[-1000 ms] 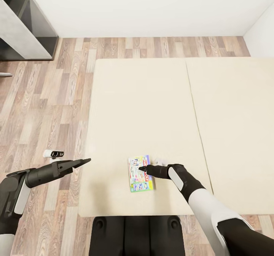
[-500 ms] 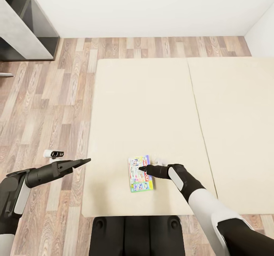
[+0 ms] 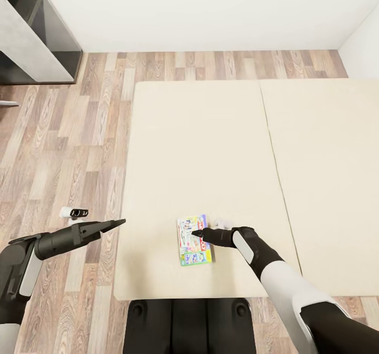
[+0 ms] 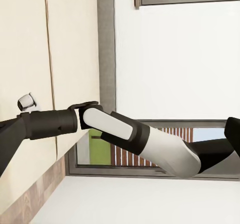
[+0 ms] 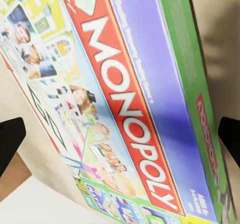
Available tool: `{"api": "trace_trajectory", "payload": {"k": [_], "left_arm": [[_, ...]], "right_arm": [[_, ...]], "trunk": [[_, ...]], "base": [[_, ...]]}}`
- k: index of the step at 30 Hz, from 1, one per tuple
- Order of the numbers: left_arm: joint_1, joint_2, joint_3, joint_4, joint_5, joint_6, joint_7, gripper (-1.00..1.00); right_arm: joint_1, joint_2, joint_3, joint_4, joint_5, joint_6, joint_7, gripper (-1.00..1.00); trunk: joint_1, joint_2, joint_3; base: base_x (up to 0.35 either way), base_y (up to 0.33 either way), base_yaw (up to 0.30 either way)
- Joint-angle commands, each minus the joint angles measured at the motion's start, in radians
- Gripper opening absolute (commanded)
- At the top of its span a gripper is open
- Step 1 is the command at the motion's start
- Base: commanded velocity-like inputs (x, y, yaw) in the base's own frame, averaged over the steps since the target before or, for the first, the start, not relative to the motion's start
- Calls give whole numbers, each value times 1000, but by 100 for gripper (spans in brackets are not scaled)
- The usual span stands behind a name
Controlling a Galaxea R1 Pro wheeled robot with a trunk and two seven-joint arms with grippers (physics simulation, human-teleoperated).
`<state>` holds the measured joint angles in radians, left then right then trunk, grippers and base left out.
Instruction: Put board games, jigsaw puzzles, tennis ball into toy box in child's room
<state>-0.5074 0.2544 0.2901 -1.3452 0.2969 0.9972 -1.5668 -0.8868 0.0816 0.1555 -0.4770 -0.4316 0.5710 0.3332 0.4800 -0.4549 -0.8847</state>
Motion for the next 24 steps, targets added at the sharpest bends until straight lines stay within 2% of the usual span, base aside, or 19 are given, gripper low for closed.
{"api": "trace_trajectory", "payload": {"k": [1,24], "left_arm": [[0,0,0,0,-1,11,-4,100],[0,0,0,0,-1,11,-4,100]], "right_arm": [[0,0,3,0,1,3,0,100],[0,2,3,0,1,3,0,100]], "trunk": [[1,-1,-1],[1,-1,-1]], "base": [[0,0,0],[-12,23,0]]}}
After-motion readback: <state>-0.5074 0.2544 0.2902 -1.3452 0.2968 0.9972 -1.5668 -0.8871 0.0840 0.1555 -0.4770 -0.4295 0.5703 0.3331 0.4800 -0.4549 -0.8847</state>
